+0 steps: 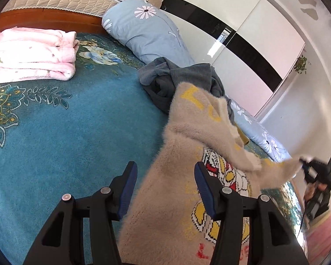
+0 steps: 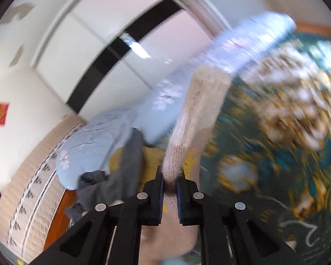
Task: Fold clothes
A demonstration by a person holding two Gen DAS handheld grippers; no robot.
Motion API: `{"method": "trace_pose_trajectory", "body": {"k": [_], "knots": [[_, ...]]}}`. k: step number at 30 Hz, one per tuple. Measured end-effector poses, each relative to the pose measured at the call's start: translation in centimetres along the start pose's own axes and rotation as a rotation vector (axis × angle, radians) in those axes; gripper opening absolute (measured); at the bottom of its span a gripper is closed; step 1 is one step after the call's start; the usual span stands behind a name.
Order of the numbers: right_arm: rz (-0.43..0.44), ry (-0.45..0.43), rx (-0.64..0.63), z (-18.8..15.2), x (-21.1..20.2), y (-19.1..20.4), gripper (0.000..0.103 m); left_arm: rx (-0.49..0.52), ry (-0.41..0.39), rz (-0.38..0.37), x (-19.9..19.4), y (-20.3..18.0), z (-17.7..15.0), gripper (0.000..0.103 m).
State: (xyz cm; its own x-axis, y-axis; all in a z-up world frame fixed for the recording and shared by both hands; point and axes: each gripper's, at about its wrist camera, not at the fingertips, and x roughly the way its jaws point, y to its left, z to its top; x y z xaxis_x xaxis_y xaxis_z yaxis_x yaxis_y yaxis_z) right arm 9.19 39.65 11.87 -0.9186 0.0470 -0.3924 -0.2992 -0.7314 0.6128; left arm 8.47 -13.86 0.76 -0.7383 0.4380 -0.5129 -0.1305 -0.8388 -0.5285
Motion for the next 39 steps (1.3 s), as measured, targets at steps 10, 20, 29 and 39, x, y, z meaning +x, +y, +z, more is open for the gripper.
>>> {"method": "trace_pose_trajectory", "body": {"k": [10, 20, 29, 39], "knots": [[0.105, 0.114, -0.313, -5.8, 3.5, 16.5, 0.010, -0.054, -0.012, -0.056, -1.1, 1.2, 0.5, 0.055], [0.020, 0.351, -0.568, -19.2, 11.0, 23.3, 0.011, -0.119, 0.021, -0.093, -1.3, 3.0, 1.2, 0.055], [-0.067, 0.403, -0.661, -22.0, 12.2, 24.3, 0.015, -0.124, 0.061, -0.080, -0.9, 3.2, 1.2, 0.055], [0.026, 0.445, -0.654, -23.2, 11.7, 26.9, 0.039, -0.136, 0.082, -0.080, -0.7, 3.4, 1.1, 0.055]]}}
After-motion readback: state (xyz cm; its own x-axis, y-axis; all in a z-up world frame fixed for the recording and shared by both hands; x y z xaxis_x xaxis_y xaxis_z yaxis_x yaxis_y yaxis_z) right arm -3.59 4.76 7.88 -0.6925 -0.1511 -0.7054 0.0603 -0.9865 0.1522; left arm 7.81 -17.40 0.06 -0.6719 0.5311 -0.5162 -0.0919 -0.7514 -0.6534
